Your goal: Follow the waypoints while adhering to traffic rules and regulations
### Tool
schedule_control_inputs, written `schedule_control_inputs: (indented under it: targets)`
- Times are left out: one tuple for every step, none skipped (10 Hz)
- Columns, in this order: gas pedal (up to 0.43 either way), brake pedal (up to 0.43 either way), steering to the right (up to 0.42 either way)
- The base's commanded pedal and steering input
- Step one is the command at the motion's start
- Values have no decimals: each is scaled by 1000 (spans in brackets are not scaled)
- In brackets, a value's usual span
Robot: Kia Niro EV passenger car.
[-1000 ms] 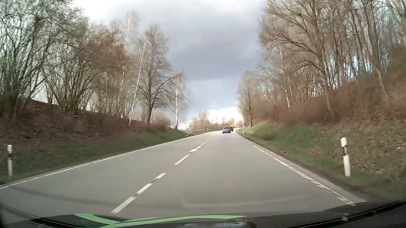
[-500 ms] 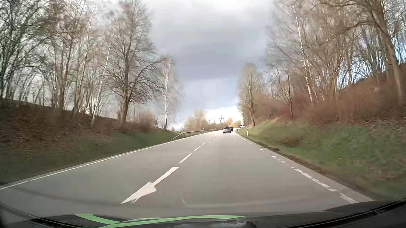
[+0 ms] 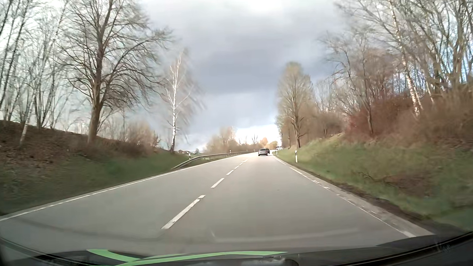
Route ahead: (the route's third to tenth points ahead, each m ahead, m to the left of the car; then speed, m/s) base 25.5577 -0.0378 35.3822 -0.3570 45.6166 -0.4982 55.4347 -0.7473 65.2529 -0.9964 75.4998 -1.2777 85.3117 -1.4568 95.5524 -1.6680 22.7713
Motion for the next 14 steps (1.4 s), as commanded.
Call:
schedule_control_inputs:
  targets:
    - [169,0,4]
    - [169,0,4]
    - [169,0,3]
    - [169,0,3]
    - [169,0,3]
    - [169,0,2]
    - [169,0,1]
    - [169,0,1]
    - [169,0,1]
    - [169,0,1]
    - [169,0,0]
    - [169,0,0]
    - [169,0,0]
    - [169,0,0]
